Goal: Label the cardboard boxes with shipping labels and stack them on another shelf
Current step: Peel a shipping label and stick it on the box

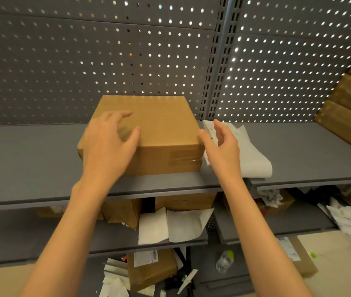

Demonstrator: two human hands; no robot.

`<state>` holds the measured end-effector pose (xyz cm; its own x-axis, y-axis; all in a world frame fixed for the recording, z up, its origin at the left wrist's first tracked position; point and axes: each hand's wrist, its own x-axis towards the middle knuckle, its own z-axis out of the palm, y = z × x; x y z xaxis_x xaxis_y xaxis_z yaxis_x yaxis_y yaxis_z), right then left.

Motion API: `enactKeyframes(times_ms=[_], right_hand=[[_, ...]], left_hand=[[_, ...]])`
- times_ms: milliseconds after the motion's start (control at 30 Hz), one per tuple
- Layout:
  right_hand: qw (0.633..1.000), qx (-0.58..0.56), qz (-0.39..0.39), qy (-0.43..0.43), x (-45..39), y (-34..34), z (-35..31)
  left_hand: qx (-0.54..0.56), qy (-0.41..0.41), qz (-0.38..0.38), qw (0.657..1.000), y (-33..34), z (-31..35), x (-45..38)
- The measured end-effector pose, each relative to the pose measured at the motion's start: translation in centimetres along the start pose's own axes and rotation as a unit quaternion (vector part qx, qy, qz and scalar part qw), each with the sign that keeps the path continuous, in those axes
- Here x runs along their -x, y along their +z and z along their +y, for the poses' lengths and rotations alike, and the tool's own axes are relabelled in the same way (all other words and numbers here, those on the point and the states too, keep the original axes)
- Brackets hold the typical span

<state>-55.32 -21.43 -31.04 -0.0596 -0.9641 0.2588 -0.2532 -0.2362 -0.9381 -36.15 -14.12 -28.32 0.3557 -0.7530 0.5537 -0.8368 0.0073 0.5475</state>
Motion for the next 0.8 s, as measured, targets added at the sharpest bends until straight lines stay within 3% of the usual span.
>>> enactKeyframes(times_ms=[200,533,667,800], right_hand=[[0.99,0.118,0.068,-0.038,-1.0,-4.5,1.2],[0.989,0.139,-0.028,0.029,-6.5,-10.0,3.9],[0.981,0.158,-0.109,0.034,-8.8,-10.5,5.2],[0.966,0.195,-0.165,0.035,-11.1,-10.8,6.3]], left_hand=[[0.02,0.096,-0.081,0.992,3.6,4.0,0.2],[-0.038,0.169,-0.121,0.977,9.7,12.0,-0.3],[-0.044,0.134,-0.17,0.975,13.7,14.5,-0.7],[-0.029,0.033,-0.205,0.978,17.0,14.7,-1.6]])
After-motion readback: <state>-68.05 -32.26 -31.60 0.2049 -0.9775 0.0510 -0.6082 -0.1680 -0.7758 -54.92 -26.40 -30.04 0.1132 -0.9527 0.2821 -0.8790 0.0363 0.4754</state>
